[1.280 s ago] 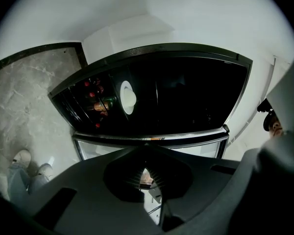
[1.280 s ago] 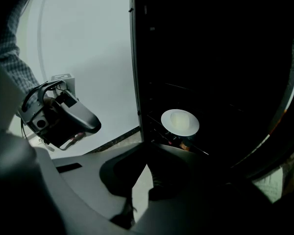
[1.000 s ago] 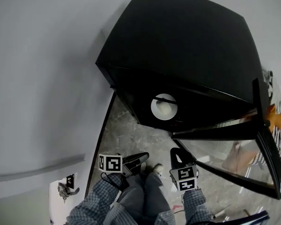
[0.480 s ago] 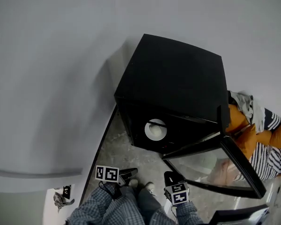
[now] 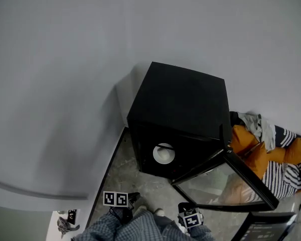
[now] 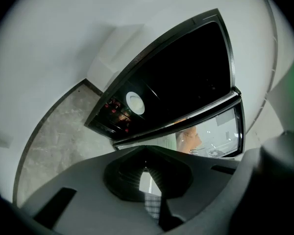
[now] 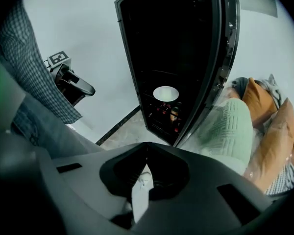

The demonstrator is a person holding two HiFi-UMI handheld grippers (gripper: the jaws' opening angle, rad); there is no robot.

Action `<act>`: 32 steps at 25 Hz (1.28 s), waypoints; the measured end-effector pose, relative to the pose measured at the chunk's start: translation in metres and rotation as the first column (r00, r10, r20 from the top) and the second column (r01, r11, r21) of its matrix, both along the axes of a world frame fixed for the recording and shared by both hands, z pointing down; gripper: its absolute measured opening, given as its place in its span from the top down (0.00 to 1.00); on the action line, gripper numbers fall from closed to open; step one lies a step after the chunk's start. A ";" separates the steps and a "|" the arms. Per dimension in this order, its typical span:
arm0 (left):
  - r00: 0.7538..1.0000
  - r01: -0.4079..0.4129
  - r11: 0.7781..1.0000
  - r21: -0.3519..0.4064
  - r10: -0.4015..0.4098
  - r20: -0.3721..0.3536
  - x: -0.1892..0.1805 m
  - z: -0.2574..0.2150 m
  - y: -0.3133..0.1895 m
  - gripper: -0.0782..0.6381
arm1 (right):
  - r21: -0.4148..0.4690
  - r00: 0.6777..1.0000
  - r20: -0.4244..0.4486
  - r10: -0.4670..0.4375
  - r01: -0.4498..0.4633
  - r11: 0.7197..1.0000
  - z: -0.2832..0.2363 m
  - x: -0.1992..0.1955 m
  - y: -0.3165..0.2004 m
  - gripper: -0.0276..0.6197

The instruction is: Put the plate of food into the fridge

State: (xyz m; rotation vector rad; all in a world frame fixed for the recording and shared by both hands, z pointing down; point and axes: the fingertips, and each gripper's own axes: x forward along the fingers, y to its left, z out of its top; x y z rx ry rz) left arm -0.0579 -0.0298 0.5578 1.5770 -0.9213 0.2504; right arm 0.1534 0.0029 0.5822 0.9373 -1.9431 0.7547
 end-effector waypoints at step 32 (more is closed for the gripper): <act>0.993 -0.095 0.607 0.789 0.114 0.031 0.058 -0.338 -0.096 0.88 | 0.595 0.879 0.456 -0.140 -0.185 0.782 -0.347 -0.068 -0.122 0.95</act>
